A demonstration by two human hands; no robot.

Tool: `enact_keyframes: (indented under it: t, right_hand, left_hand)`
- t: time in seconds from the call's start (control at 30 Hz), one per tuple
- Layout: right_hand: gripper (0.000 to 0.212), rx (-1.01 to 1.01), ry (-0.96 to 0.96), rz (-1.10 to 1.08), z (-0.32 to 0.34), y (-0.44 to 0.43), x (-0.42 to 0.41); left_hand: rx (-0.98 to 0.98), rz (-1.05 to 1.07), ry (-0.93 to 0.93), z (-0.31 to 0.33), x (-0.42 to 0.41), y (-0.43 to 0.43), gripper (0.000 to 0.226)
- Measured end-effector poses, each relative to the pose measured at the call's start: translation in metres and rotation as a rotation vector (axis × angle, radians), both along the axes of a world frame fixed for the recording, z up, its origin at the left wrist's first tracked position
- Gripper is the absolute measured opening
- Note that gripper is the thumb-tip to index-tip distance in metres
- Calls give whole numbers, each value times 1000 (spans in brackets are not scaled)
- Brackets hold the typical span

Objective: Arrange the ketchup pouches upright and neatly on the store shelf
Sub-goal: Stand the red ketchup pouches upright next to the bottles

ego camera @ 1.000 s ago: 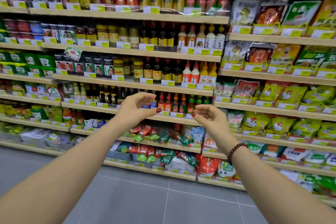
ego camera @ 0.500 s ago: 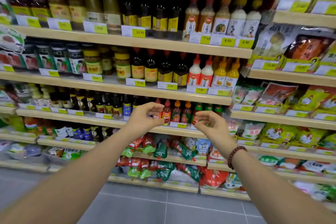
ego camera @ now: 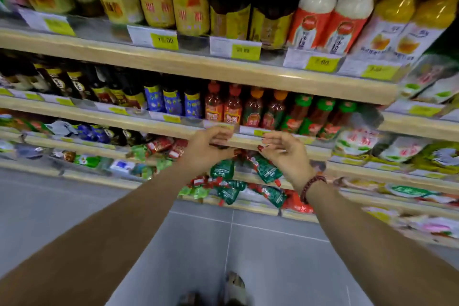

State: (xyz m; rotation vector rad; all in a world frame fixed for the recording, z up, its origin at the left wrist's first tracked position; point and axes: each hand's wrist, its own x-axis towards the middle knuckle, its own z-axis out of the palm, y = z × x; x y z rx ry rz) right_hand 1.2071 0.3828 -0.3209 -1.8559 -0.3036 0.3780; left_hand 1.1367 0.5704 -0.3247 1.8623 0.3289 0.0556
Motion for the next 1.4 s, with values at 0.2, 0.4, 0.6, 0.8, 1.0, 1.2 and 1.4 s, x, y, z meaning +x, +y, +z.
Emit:
enact_keyframes:
  t: [0.2,0.4,0.6,0.8,1.0,1.2,1.4]
  right_hand:
    - [32,-94,45,-58,-74,11,16]
    - [30,-22,61,-125,-146,28,21]
    - [28,-5,12,-130,-237,50,42]
    - [29,56,-175,-145,-300,68,69]
    - [30,188,-336,-154,-326,68,82]
    - [27,280,-442,-174,-333,56,97]
    - [31,272,-521,-195,-327,56,115]
  left_hand:
    - [-4,-6,56,-79,24,16,44]
    - [32,-31,93,-160,31,32,49]
    - [17,86,-22,-240,52,58,45]
    - [72,48,-227,-292,71,73,46]
    - [13,-6,-434,-305,91,69,45]
    - [-84,18,-582,-309,114,64,41]
    - [-106,-9,-552,-309,136,67,45]
